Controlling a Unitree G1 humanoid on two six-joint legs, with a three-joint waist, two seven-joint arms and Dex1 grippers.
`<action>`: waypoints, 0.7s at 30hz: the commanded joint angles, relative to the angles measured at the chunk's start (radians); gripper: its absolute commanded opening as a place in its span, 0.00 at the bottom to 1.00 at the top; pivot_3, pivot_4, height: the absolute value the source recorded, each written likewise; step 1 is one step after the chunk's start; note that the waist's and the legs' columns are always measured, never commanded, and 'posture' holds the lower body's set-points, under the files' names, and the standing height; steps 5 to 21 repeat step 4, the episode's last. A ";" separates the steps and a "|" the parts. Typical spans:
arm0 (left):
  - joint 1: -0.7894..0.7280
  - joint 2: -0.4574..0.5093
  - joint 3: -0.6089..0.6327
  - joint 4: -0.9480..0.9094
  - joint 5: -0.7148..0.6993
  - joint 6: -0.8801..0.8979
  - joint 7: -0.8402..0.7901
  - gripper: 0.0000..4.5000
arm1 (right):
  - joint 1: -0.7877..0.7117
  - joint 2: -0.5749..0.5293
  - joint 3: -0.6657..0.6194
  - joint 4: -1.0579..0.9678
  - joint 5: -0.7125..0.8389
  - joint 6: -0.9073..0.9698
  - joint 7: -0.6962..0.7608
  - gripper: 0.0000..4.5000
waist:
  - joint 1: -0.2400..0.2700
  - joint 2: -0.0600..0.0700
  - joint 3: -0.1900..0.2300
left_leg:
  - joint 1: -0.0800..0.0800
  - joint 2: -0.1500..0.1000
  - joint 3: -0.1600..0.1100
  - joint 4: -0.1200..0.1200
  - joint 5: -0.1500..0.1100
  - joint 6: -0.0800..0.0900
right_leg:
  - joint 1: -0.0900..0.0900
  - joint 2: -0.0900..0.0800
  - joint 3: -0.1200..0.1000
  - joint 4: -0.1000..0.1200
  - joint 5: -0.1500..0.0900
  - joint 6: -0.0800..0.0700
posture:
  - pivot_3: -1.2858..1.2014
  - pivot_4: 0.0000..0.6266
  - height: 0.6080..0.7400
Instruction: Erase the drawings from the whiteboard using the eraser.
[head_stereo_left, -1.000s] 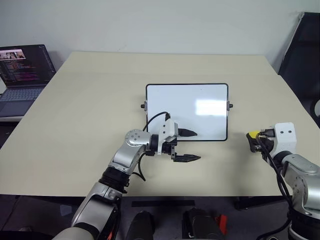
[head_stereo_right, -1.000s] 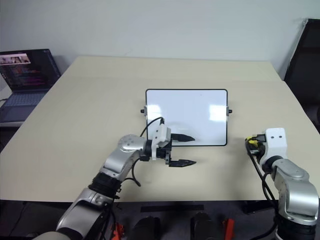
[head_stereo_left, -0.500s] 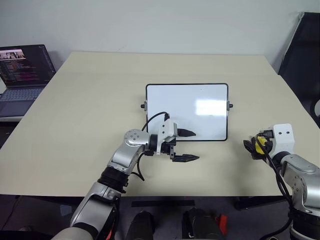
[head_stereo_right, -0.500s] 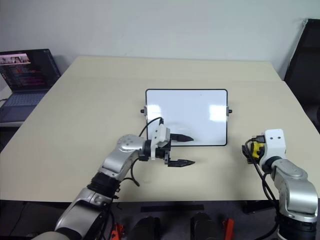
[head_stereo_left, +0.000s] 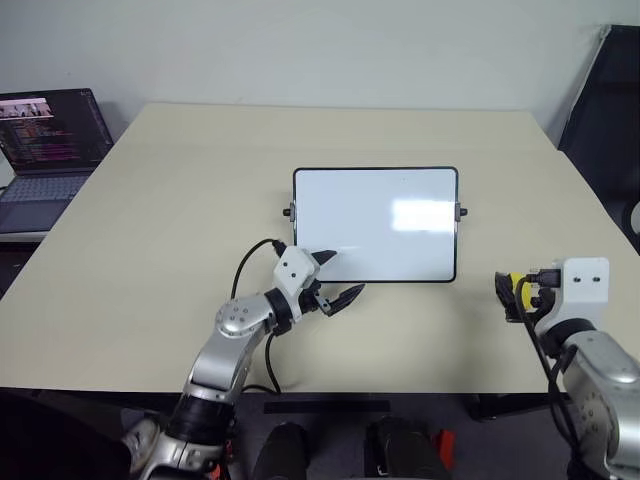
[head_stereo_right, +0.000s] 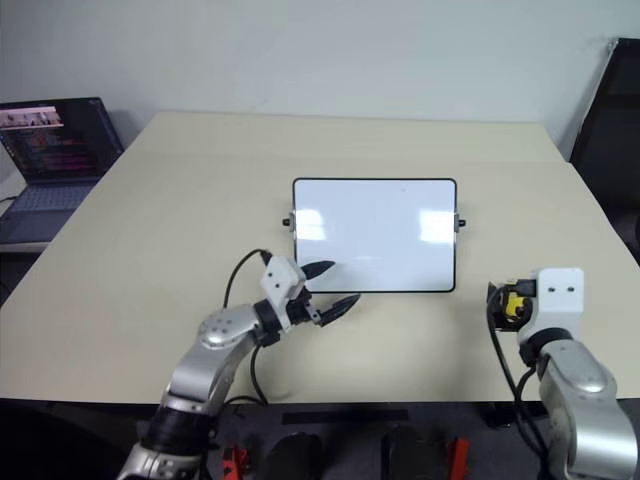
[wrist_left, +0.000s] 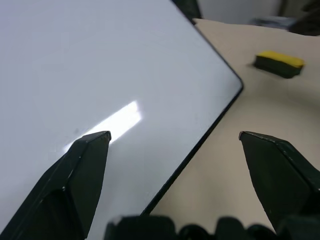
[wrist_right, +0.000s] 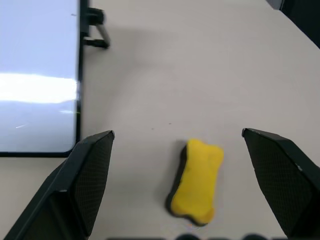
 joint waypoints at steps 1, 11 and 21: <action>0.121 -0.041 0.044 -0.123 0.080 -0.025 0.189 1.00 | 0.137 0.035 0.023 -0.049 -0.045 -0.195 -0.023 1.00 | 0.000 0.000 0.000 | 0.000 0.000 0.000 0.000 0.000 0.000 | 0.000 -0.001 0.001 0.000 -0.001 0.000 | 0.52 0.24 1.00; 0.221 -0.091 0.054 -0.182 0.109 -0.007 0.298 1.00 | 0.173 0.064 0.041 -0.026 -0.060 -0.264 -0.049 1.00 | 0.000 0.000 0.000 | 0.001 -0.001 0.000 0.000 0.000 0.000 | 0.000 -0.008 0.001 0.000 -0.004 -0.004 | 0.52 0.24 1.00; 0.221 -0.091 0.054 -0.182 0.109 -0.007 0.298 1.00 | 0.173 0.064 0.041 -0.026 -0.060 -0.264 -0.049 1.00 | 0.000 0.000 0.000 | 0.001 -0.001 0.000 0.000 0.000 0.000 | 0.000 -0.008 0.001 0.000 -0.004 -0.004 | 0.52 0.24 1.00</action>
